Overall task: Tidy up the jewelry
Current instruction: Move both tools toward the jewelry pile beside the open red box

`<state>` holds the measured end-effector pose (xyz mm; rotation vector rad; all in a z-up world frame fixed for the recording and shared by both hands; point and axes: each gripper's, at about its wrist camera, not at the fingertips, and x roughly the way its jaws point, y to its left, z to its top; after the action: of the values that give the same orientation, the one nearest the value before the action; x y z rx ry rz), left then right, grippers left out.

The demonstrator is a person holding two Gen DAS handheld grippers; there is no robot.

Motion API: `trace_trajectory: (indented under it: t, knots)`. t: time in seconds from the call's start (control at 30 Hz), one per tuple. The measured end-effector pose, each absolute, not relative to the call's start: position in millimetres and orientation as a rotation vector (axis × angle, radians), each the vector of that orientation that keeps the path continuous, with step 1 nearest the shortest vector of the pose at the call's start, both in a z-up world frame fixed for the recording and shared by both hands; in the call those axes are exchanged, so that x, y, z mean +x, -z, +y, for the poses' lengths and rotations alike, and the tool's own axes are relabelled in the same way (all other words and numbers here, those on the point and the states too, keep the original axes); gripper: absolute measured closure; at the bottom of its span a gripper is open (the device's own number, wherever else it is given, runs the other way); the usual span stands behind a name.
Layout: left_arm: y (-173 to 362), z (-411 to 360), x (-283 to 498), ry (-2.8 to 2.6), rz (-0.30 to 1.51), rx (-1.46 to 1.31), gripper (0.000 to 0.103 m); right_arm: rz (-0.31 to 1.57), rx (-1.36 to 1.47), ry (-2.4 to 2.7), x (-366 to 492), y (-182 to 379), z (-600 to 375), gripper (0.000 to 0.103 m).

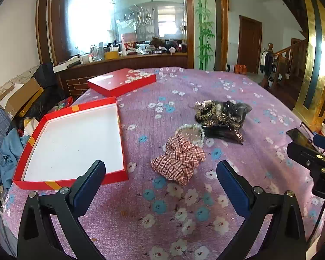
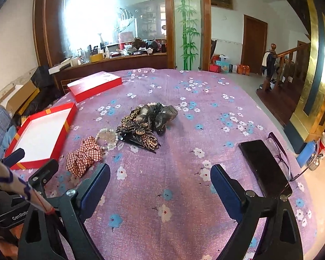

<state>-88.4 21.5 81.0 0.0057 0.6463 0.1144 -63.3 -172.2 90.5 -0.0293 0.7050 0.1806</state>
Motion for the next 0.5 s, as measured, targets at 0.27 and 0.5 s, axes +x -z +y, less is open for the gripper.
trace_trajectory:
  t: [0.27,0.5]
  knots:
    - [-75.6,26.0,-86.2,-0.114,0.665,-0.004,0.001,0.742,-0.032,-0.214,-61.7,-84.1,-165.8,0.007]
    - [-72.8,25.2,-82.7,-0.114,0.677,0.000,0.001,0.729,-0.037,-0.209,-61.4,-86.3,-165.4,0.007]
